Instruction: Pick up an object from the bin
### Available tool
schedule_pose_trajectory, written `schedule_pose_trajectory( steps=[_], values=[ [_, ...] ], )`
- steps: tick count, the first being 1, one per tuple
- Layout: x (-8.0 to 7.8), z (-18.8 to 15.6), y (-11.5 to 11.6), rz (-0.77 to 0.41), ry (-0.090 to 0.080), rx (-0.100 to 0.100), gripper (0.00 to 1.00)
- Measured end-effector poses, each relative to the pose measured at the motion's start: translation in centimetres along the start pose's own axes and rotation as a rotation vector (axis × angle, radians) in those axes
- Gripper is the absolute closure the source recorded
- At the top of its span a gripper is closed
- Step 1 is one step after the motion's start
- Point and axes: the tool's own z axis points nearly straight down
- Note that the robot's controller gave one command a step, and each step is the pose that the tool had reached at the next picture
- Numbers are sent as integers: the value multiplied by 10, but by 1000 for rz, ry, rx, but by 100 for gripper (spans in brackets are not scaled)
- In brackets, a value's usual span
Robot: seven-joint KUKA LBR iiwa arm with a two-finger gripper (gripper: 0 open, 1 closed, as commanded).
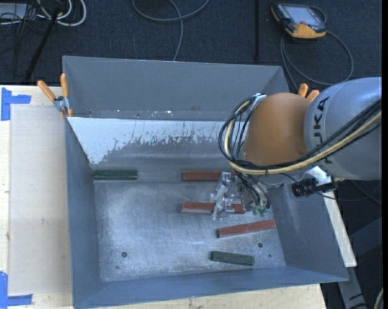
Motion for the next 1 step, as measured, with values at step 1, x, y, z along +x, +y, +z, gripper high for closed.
schedule_pose_trajectory(
  steps=[1],
  values=[
    [0,-8,0,1,2,0,100]
  ],
)
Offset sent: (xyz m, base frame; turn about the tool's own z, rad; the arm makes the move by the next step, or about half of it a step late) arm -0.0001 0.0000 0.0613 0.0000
